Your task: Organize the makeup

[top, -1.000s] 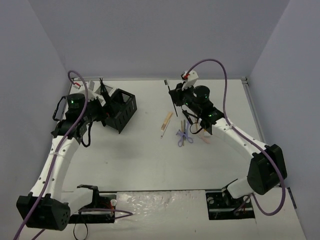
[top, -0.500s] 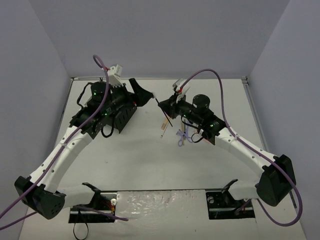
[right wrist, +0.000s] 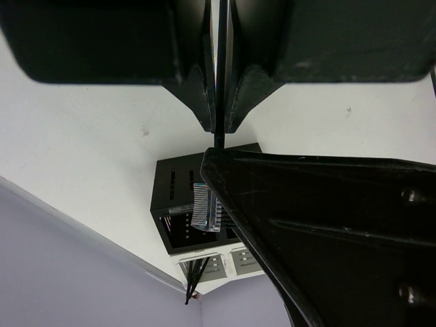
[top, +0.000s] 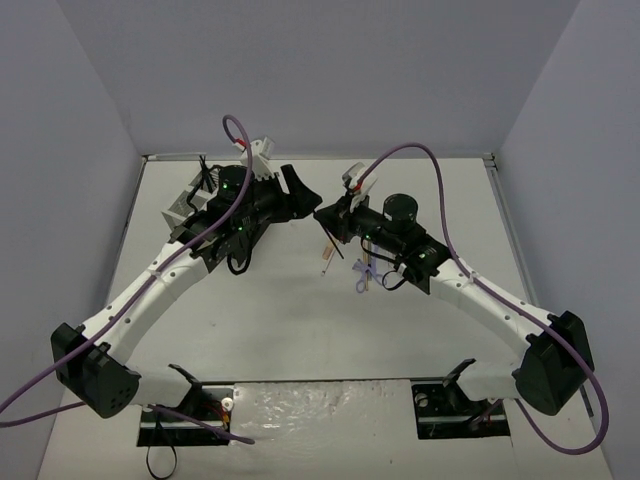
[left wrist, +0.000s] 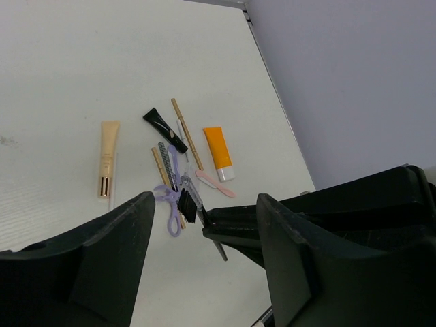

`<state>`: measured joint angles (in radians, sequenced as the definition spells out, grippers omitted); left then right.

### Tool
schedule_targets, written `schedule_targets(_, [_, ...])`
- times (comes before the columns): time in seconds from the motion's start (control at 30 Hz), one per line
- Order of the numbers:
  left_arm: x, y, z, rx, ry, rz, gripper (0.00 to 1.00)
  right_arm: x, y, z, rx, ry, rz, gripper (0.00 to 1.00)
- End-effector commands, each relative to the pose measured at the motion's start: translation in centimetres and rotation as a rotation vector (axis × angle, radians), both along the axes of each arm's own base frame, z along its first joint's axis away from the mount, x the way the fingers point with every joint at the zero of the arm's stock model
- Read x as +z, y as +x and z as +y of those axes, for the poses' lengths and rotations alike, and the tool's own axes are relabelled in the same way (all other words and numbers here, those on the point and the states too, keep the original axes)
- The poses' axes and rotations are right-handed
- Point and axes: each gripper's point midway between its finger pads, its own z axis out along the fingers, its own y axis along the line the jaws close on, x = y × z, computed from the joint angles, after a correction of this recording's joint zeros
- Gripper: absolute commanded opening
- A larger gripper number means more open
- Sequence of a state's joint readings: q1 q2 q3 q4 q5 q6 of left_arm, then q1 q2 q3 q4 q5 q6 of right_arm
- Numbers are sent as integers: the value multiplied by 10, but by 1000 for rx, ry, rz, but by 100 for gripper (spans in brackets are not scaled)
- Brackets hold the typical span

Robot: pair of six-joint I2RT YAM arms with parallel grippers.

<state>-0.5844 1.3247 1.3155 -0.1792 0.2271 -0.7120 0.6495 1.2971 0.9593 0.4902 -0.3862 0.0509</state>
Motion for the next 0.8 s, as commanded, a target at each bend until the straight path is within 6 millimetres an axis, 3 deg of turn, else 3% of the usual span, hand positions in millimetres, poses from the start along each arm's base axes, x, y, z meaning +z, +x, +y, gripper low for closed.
schedule_targets(0.0, [49,2,-4,8,-92,-113,53,48,-6,-1,8,93,-124,0])
schedule_targets(0.77, [42,0,-20,-17,-117,-108,36,56,-6,-4,-10,138,-126,0])
